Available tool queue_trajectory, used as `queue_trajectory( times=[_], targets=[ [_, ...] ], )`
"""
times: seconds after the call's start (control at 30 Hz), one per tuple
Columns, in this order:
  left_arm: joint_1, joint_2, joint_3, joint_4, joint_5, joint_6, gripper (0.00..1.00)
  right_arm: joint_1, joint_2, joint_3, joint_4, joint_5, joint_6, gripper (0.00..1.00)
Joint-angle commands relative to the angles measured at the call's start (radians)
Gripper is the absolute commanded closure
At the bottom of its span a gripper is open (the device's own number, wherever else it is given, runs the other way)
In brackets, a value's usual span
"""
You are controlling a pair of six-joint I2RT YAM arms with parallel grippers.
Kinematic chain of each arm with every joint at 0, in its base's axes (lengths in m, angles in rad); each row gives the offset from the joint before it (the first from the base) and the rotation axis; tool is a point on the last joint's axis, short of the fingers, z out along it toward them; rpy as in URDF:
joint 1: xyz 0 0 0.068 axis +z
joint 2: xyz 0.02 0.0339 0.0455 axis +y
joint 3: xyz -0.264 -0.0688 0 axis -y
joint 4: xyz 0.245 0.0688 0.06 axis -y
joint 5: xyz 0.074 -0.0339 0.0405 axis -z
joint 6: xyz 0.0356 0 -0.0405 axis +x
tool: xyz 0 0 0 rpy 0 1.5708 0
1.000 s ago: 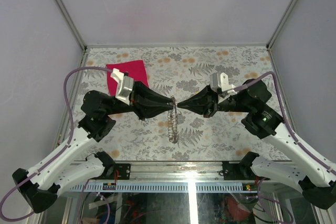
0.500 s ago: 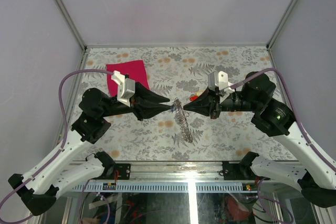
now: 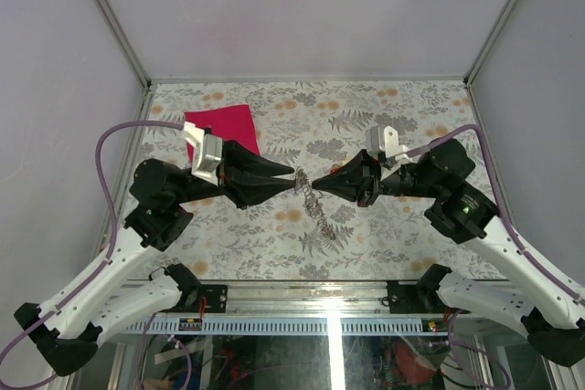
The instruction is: Put the keys on the keyring
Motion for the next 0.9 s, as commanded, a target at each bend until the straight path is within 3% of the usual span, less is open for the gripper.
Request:
queue_trajectory(
  times=[0.0, 0.57, 0.87],
  targets=[
    [-0.002, -0.018, -0.008, 0.176, -0.011, -0.079, 0.72, 0.008, -0.034, -0.029, 0.34, 0.008, 0.115, 1.0],
    [-0.002, -0.031, 0.011, 0.271, -0.068, -0.135, 0.71, 0.009, -0.015, -0.131, 0.829, 0.039, 0.345, 1.0],
    [-0.003, 0.053, 0.054, 0.417, 0.007, -0.219, 0.71, 0.009, 0.035, -0.153, 1.047, 0.015, 0.421, 1.0]
  ],
)
